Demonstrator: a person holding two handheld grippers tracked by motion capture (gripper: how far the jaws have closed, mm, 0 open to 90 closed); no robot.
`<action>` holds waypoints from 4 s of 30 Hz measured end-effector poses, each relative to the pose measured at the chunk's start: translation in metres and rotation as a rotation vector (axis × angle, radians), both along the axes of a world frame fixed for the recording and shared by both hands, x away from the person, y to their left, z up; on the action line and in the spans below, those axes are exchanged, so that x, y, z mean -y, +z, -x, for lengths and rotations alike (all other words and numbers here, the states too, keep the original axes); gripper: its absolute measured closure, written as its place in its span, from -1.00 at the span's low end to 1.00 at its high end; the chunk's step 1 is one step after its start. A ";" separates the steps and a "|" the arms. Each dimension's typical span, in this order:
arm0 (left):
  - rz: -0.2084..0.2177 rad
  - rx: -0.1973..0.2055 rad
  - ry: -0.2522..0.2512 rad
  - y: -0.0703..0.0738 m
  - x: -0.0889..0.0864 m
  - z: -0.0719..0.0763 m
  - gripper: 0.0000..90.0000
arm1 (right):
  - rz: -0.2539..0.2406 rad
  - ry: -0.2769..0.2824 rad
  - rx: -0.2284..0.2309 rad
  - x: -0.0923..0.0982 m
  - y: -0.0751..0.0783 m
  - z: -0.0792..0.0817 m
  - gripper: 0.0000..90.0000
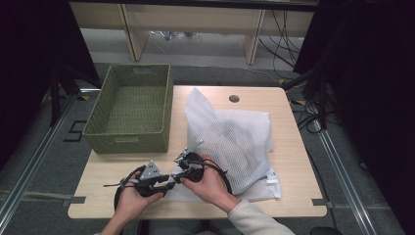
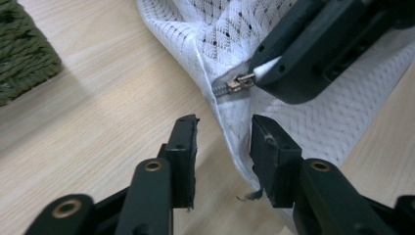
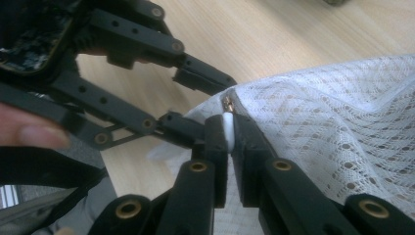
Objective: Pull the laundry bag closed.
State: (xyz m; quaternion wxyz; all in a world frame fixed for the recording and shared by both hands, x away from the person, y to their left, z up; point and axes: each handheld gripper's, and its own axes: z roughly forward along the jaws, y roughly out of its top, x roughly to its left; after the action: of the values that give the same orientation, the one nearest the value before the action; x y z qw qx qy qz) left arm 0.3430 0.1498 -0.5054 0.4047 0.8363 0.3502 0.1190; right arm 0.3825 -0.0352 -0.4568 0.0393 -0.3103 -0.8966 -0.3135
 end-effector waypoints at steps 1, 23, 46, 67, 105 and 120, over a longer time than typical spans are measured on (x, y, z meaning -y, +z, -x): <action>0.005 -0.004 -0.010 -0.001 0.001 -0.002 0.44 | -0.005 -0.002 -0.002 0.000 0.001 0.000 0.93; 0.036 -0.027 -0.061 0.002 0.017 -0.014 0.56 | -0.006 0.039 0.031 0.010 0.016 0.001 0.93; 0.097 -0.017 -0.004 0.015 0.023 -0.004 0.97 | -0.005 -0.026 -0.042 0.021 0.021 0.006 0.94; -0.009 0.044 -0.043 0.026 0.030 0.001 0.96 | 0.020 -0.055 -0.078 0.025 0.024 0.007 0.94; -0.047 0.127 -0.019 0.039 0.036 0.012 0.96 | 0.027 -0.115 -0.103 0.037 0.021 0.006 0.96; -0.040 0.128 0.001 0.041 0.033 0.014 0.96 | 0.053 -0.150 -0.097 0.039 0.023 0.010 0.96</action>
State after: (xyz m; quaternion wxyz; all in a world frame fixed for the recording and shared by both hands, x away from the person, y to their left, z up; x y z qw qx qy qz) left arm 0.3294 0.1171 -0.4643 0.4093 0.8348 0.3218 0.1793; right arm 0.3721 -0.0746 -0.4341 0.0511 -0.3923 -0.8758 -0.2764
